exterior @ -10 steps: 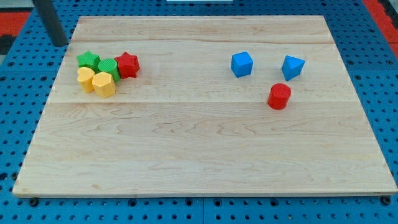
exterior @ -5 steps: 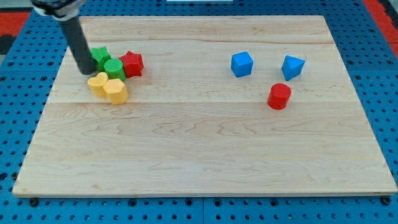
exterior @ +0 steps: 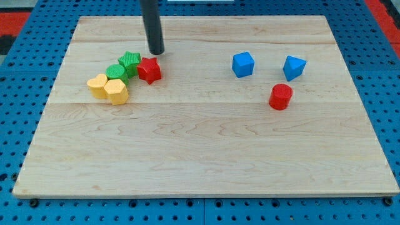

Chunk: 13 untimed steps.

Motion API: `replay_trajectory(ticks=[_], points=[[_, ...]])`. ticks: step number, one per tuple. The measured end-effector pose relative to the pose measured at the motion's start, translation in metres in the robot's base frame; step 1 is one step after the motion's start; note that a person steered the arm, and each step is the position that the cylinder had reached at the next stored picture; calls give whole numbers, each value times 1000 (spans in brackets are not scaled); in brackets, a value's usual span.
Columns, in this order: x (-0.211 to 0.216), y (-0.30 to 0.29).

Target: Move the red circle into the yellow hexagon

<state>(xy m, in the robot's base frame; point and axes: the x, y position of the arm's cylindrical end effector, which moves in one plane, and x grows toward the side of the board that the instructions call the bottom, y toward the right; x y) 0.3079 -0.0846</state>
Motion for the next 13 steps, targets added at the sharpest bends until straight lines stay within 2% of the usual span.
replay_trajectory(ticks=[1,2,3,4,5,6,8,10,11,12,13], points=[[17,31],[17,158],[-5,148],[0,229],[20,315],[76,332],[108,321],[113,256],[130,245],[131,142],[134,175]])
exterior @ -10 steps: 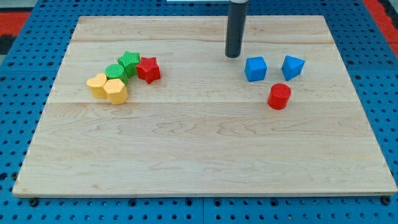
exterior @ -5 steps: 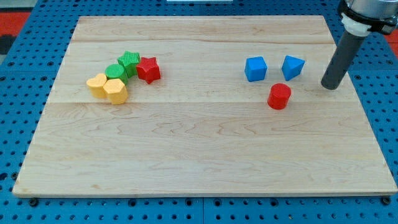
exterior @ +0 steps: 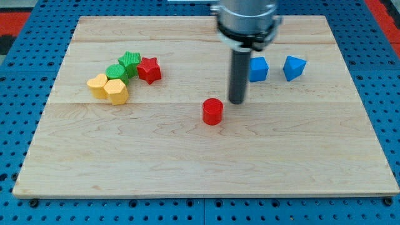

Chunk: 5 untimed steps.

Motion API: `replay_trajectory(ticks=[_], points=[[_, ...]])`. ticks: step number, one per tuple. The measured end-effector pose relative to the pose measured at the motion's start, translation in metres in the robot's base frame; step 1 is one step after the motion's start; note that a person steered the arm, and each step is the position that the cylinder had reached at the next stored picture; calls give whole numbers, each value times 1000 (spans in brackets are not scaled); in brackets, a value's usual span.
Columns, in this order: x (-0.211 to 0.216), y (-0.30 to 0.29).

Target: Move the red circle into the yellow hexagon

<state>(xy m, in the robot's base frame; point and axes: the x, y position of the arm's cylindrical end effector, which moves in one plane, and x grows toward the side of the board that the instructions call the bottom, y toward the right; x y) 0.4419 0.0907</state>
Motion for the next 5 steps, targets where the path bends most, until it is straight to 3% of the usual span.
replay_trajectory(ticks=[1,2,4,5], points=[[26,-8],[26,-82],[55,-78],[48,-122]])
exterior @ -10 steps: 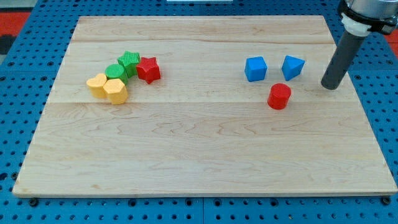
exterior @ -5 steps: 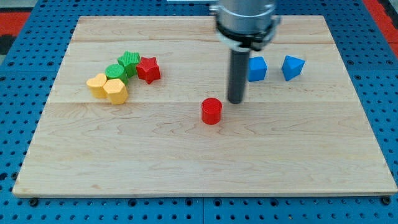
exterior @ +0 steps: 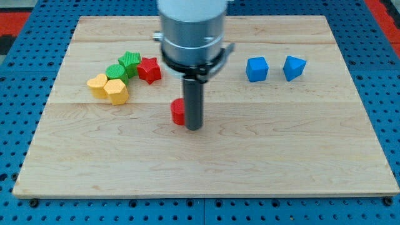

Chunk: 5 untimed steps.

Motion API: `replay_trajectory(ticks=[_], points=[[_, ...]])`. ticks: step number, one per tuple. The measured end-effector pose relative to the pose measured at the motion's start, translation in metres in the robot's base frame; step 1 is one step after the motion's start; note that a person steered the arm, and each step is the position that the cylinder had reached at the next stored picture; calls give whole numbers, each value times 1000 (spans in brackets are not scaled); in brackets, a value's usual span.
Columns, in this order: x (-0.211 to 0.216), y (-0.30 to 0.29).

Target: Move the red circle into the yellow hexagon

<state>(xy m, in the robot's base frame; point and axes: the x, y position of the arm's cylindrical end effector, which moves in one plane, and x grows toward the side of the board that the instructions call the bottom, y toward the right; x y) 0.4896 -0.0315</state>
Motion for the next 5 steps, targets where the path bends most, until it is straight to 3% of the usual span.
replay_trajectory(ticks=[1,2,3,4,5], points=[[-37,-49],[-46,-35],[-46,16],[-81,-9],[-86,-73]])
